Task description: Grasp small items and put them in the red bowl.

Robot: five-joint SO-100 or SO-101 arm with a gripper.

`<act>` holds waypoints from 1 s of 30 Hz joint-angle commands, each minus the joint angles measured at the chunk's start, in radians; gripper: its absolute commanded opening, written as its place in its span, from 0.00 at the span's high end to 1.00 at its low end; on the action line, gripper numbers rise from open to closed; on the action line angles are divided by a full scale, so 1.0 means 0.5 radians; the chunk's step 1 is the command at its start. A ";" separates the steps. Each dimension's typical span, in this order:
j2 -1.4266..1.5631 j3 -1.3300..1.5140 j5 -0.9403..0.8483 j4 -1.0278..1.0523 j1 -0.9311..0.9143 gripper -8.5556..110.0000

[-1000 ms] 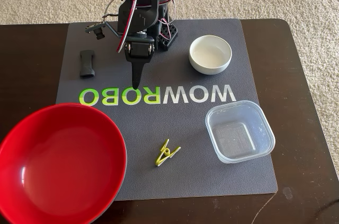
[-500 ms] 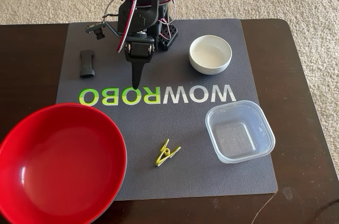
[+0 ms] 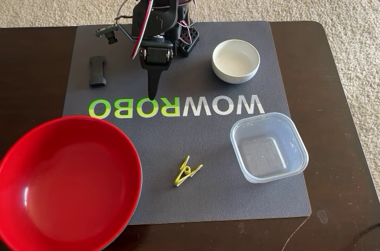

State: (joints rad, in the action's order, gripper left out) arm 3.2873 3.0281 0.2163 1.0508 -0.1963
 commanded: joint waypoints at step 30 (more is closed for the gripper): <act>0.009 0.006 0.080 -0.080 0.126 0.93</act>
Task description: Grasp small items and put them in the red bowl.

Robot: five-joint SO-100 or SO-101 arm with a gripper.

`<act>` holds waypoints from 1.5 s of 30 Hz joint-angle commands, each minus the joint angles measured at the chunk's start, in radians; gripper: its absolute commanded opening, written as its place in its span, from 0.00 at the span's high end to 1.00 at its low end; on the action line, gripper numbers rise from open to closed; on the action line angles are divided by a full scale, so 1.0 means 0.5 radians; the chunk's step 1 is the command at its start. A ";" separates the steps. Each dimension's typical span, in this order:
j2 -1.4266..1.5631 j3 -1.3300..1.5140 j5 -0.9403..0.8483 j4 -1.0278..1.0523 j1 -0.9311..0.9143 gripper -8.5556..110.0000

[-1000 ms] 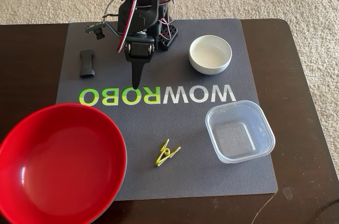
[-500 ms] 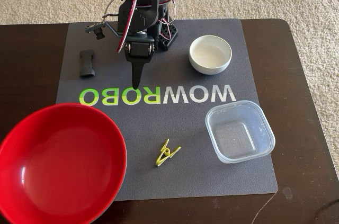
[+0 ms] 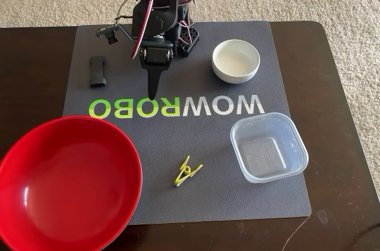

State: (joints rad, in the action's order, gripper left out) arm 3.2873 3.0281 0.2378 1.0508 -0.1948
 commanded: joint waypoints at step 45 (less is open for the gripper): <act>-2.424 -1.270 2.283 0.454 1.727 0.81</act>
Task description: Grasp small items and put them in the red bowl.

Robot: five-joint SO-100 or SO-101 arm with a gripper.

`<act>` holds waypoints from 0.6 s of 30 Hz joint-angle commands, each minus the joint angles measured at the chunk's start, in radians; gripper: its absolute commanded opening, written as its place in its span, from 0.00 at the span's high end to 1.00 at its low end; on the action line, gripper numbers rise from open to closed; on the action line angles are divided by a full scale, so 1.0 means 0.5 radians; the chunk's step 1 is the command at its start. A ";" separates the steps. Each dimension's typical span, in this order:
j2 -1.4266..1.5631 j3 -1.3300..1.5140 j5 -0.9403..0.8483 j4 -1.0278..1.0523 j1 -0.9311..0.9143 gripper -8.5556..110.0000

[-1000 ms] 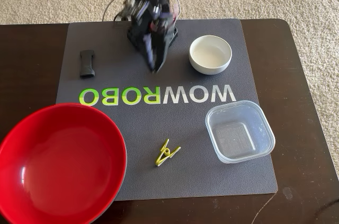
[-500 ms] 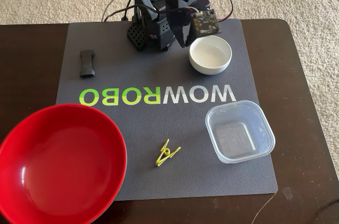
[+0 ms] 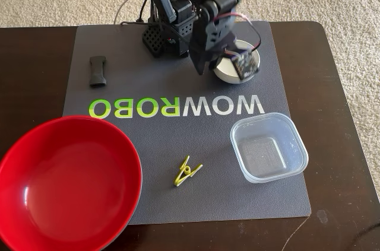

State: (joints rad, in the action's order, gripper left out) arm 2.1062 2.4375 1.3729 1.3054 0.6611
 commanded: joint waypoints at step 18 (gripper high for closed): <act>0.638 0.187 -0.034 0.132 0.319 0.76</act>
State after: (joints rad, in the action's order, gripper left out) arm 2.4329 2.4390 1.4082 1.4557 0.7532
